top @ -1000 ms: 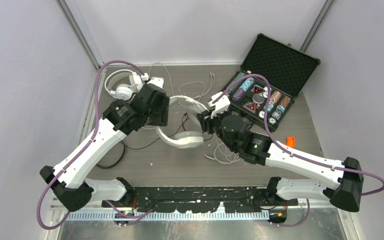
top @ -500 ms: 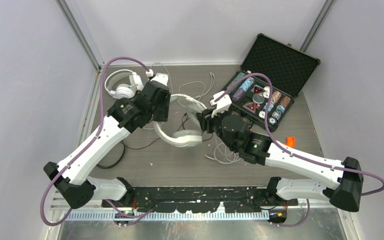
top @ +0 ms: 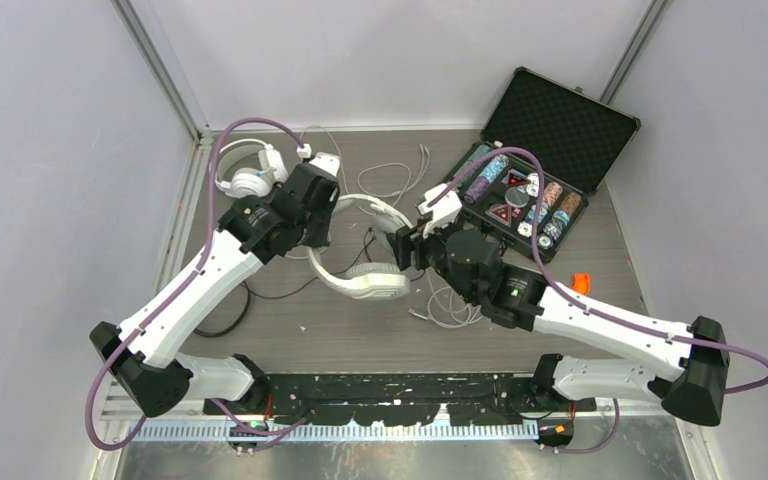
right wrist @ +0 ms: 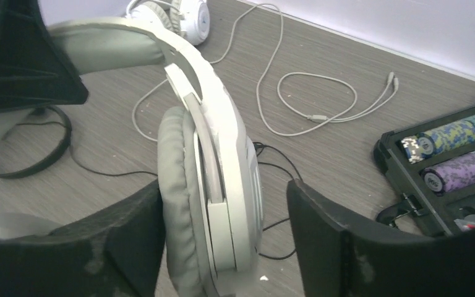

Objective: Wrap the headphones
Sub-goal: Pick up the headphones from the center of the board.

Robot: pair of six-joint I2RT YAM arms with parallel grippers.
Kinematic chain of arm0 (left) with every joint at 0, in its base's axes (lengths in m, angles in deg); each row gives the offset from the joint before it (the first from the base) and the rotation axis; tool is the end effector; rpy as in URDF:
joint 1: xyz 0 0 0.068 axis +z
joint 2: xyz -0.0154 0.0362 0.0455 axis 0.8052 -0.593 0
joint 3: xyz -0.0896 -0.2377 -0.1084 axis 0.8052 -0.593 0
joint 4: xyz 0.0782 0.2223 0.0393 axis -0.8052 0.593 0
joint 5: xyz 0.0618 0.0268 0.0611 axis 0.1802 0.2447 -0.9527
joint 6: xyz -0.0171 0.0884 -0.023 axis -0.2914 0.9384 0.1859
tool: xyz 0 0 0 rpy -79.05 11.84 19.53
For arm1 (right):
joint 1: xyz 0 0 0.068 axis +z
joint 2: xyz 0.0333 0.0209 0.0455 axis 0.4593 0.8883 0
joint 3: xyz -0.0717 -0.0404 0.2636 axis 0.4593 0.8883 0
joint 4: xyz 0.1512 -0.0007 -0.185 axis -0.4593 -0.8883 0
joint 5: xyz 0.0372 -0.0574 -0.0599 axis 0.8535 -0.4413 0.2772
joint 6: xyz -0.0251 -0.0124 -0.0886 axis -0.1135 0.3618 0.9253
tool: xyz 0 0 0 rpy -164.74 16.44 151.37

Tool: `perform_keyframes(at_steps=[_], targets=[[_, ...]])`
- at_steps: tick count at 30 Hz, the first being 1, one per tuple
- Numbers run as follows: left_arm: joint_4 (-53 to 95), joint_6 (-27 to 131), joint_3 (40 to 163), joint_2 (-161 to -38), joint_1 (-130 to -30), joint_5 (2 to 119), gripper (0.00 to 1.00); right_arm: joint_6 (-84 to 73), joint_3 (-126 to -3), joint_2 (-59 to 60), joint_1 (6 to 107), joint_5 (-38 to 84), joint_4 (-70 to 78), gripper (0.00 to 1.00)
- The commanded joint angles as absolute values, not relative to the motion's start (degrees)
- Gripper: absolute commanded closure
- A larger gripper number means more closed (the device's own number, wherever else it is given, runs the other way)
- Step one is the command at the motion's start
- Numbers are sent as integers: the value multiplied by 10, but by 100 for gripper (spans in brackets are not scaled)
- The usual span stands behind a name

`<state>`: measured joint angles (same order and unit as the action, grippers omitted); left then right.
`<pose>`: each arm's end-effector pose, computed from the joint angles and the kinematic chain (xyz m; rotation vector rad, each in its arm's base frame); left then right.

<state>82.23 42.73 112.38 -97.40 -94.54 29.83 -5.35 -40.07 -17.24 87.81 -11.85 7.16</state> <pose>0.2097 -0.1394 0.3510 0.2354 2.3395 -0.0455 0.1684 0.2188 0.3409 -0.4560 1.6767 0.4504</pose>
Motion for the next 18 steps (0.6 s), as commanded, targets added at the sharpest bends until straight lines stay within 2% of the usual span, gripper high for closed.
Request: perform_keyframes(at_steps=[1,2,5,13,18], targets=[[784,425,1124,-950,-917,342,100,-61,-401,-231,881,-72,76,23],[783,427,1124,-947,-907,354,100,-58,-394,-243,881,-56,72,18],[782,428,1127,-941,-879,393,100,-51,-372,-282,881,-25,60,14],[815,435,1179,-925,-815,465,100,-20,-320,-353,879,15,69,12],[888,416,1274,-941,-795,476,100,34,-358,-335,866,56,33,11]])
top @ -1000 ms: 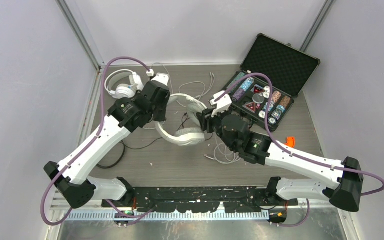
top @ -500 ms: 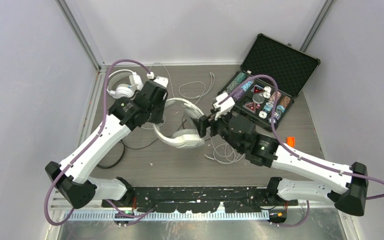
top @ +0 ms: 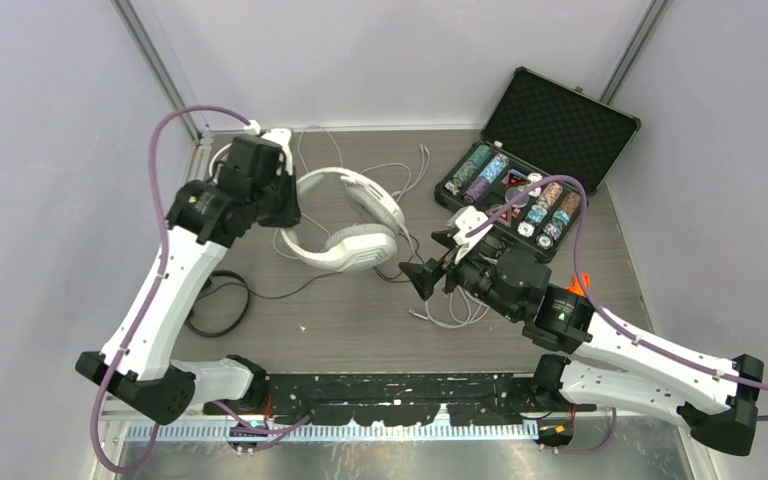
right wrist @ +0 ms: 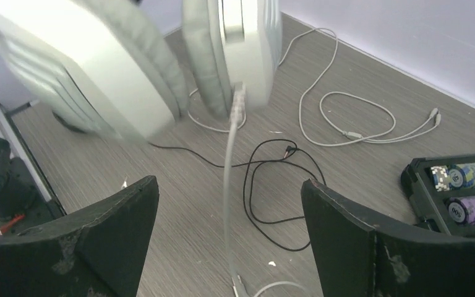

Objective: Wrap the headphones
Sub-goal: Pick up the headphones from the center of the board, then wrap the headphones cable around the headphones.

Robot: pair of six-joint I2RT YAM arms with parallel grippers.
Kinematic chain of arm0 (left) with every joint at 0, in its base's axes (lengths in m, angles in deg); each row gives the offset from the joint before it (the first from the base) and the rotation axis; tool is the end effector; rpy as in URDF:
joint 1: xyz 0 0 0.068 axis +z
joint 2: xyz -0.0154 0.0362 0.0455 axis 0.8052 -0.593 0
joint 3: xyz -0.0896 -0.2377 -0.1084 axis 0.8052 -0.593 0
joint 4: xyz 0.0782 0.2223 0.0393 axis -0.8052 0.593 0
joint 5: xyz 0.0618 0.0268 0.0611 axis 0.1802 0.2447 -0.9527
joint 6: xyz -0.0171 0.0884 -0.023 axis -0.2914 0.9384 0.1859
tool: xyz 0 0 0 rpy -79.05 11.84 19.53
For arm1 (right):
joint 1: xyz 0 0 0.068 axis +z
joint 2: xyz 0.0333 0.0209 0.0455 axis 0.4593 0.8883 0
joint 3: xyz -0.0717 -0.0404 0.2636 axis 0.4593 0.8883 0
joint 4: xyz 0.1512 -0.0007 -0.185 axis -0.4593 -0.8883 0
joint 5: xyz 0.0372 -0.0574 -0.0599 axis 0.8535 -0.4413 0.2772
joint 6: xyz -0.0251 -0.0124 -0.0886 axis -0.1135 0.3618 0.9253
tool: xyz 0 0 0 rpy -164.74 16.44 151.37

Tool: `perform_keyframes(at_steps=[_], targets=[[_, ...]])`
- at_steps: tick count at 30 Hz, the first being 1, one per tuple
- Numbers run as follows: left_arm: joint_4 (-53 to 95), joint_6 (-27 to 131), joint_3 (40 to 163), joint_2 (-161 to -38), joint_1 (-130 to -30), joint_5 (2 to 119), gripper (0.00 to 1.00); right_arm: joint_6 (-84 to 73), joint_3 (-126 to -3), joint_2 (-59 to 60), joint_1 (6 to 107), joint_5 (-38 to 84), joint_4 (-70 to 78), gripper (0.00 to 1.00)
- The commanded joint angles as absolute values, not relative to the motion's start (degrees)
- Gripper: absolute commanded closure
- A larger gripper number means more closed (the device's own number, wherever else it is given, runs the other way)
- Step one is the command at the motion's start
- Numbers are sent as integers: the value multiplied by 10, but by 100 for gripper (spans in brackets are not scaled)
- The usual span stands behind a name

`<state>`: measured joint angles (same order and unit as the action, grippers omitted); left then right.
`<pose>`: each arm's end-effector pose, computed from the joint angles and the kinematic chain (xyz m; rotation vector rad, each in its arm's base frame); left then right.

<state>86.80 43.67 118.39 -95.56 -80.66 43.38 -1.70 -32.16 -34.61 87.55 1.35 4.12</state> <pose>0.2167 -0.0959 0.3778 0.0692 2.3751 -0.2115 0.1228 0.1729 0.3474 -0.6178 1.5416 0.6439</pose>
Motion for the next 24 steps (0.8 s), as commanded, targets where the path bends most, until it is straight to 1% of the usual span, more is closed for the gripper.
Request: perform_keyframes(at_steps=[1,7,11,14,19,21,24], targets=[[899,414,1298,-946,-793,486,100,43,-371,-326,862,66,16,11],[937,406,1358,-952,-782,513,100,39,-371,-335,846,139,13,11],[949,404,1389,-953,-773,568,100,23,-368,-329,833,185,17,15],[954,395,1408,-952,-767,594,100,-3,-353,-330,822,214,38,21],[948,364,1416,-950,-748,643,100,-65,-282,-346,818,238,129,36],[935,350,1414,-949,-741,673,100,-91,-257,-345,818,250,169,40],[919,330,1414,-946,-727,715,100,-104,-248,-340,818,258,176,43]])
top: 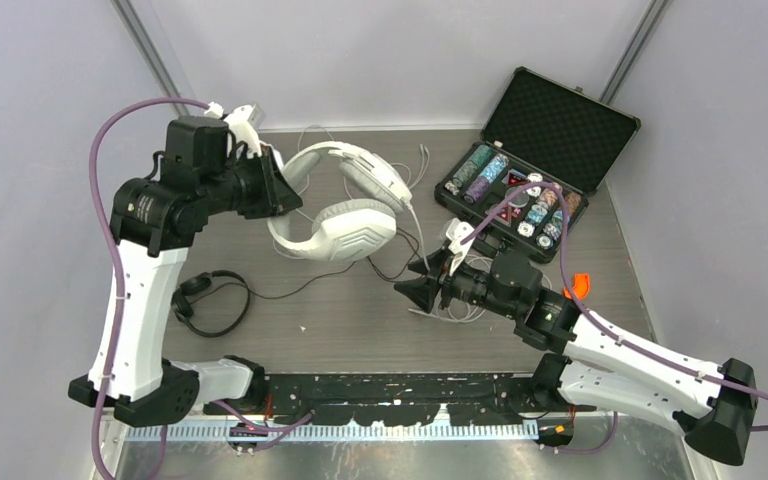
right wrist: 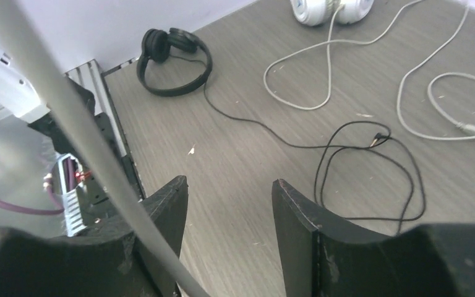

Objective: Wrap the headphones
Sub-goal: Wrap the headphones cable around the headphones.

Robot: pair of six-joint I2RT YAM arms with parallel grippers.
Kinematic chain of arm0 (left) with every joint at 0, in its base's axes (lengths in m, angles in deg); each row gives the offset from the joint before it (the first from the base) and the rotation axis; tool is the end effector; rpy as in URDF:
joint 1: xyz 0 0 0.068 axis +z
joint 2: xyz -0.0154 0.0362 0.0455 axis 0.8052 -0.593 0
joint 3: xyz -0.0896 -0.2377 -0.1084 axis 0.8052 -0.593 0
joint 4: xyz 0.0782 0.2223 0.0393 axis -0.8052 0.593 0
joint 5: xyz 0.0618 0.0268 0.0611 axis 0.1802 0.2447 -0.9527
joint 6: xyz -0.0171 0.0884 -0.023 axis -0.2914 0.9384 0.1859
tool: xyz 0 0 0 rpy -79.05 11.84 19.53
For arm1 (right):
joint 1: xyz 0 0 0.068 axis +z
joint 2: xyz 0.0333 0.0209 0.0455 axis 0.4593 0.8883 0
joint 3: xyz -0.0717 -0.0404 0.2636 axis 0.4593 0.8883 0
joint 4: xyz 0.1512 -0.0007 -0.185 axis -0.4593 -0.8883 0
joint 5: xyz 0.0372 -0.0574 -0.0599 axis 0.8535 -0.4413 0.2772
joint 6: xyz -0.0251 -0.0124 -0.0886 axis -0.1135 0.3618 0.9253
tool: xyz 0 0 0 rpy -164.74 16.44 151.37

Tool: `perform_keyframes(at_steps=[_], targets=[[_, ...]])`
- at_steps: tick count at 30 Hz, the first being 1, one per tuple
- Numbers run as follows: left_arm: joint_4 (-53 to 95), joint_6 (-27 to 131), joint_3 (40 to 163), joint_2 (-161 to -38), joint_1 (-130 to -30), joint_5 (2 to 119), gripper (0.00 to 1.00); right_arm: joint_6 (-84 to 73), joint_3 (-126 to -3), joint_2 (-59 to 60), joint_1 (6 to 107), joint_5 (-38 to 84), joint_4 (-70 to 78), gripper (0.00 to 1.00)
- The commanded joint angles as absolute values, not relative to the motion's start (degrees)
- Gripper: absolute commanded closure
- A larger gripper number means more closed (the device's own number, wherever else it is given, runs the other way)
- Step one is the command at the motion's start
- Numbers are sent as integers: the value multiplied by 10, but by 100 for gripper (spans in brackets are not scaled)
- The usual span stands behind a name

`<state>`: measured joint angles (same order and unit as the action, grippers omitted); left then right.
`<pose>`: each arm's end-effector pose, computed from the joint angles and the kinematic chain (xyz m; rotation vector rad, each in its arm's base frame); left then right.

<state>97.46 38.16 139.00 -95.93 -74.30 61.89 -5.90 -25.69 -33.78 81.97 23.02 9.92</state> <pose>0.1830 -0.0839 0.4570 -0.0025 2.2745 -0.6238 0.1187 0.1857 0.3171 -0.7905 1.5420 0.9171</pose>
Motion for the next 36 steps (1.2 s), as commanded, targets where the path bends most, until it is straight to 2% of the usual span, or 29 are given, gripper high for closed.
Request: perform_keyframes(at_steps=[1,4,8,13,18,19,20,25,36], targets=[[915,326,1415,-944,-723,726,100,-107,-244,-342,818,257,176,45],[904,312,1414,-939,-713,733,100,-117,-225,-359,818,245,191,52],[857,274,1382,-915,-704,746,100,-129,-197,-374,818,230,214,55],[767,216,1336,-897,-696,829,100,-142,-191,-367,818,227,232,62],[722,184,1299,-896,-687,882,100,-151,-191,-357,818,232,254,84],[717,183,1294,-895,-685,889,100,-153,-193,-351,818,234,261,96],[709,181,1287,-894,-685,897,100,-154,-197,-346,818,234,264,99],[627,144,1220,-876,-685,961,100,-149,-235,-298,818,239,289,100],[596,148,1111,-834,-685,1054,100,-130,-334,-177,817,256,292,100]])
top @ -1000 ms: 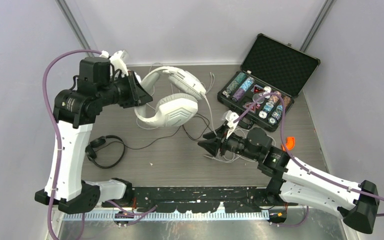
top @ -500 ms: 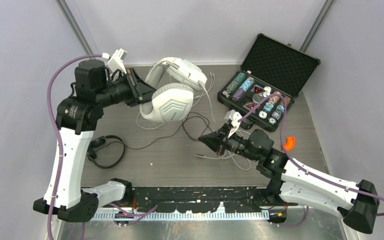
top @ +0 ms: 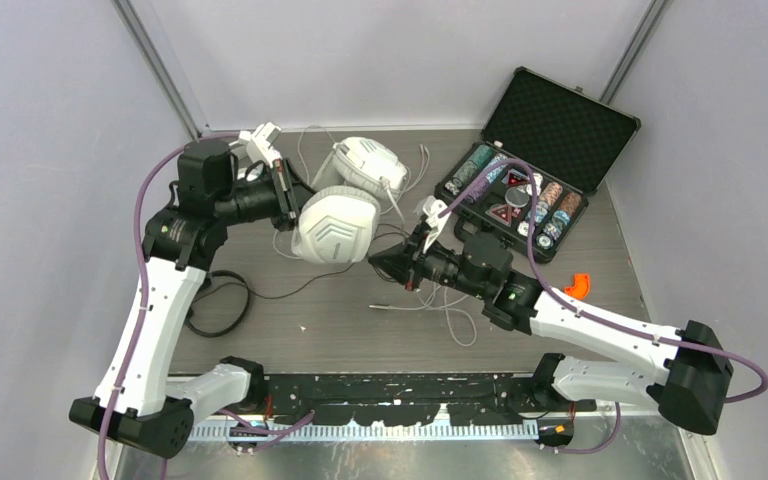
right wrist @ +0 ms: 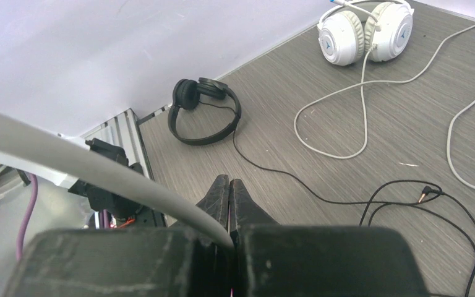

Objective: Wrap the headphones
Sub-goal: Wrap the headphones cable around the headphones.

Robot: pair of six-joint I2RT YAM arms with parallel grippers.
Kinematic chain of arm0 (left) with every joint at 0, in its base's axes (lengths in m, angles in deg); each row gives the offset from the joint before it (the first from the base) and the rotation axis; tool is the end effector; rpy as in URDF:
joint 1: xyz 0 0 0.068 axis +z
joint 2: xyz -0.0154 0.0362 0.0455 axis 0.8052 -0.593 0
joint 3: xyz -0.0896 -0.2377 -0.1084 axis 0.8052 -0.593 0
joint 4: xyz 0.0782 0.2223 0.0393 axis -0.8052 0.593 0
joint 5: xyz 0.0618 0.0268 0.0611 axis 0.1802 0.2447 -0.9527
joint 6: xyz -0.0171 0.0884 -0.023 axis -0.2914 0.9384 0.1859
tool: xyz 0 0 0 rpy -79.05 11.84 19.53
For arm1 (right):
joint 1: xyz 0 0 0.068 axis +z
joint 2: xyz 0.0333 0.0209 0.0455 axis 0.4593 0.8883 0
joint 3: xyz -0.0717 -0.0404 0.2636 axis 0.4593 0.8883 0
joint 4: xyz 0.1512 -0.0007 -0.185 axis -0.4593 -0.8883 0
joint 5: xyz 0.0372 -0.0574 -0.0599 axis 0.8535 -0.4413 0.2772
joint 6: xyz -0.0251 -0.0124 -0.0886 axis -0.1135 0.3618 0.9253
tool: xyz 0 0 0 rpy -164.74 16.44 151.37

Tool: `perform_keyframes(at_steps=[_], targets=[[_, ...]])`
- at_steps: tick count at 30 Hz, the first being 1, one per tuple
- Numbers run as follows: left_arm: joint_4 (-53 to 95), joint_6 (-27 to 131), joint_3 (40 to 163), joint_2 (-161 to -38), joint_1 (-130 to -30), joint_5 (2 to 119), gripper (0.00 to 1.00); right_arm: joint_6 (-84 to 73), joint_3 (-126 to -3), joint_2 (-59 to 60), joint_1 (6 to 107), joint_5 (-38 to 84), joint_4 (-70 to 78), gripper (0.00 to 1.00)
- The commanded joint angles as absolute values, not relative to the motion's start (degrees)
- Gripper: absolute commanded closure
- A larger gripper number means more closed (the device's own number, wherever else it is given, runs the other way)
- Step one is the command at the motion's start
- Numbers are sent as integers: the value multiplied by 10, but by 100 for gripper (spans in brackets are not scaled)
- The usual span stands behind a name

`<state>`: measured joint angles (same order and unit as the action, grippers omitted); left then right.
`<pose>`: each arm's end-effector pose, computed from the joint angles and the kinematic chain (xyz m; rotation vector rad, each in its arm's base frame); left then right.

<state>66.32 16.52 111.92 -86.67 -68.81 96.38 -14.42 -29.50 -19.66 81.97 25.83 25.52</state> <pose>0.1853 -0.1105 0.4298 -0.0429 2.1567 -1.4320 0.1461 0.2312 0.3295 -0.6949 1.5153 1.0905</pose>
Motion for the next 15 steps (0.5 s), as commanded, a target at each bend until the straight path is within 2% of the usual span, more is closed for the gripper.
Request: perform_keyframes(at_steps=[1,15], targets=[[595,148,1104,-831,-685,1063,100,-128,-339,-170,817,254,291,100],[562,157,1046,-794,-707,1117,100,-142,-397,-91,809,249,296,100]])
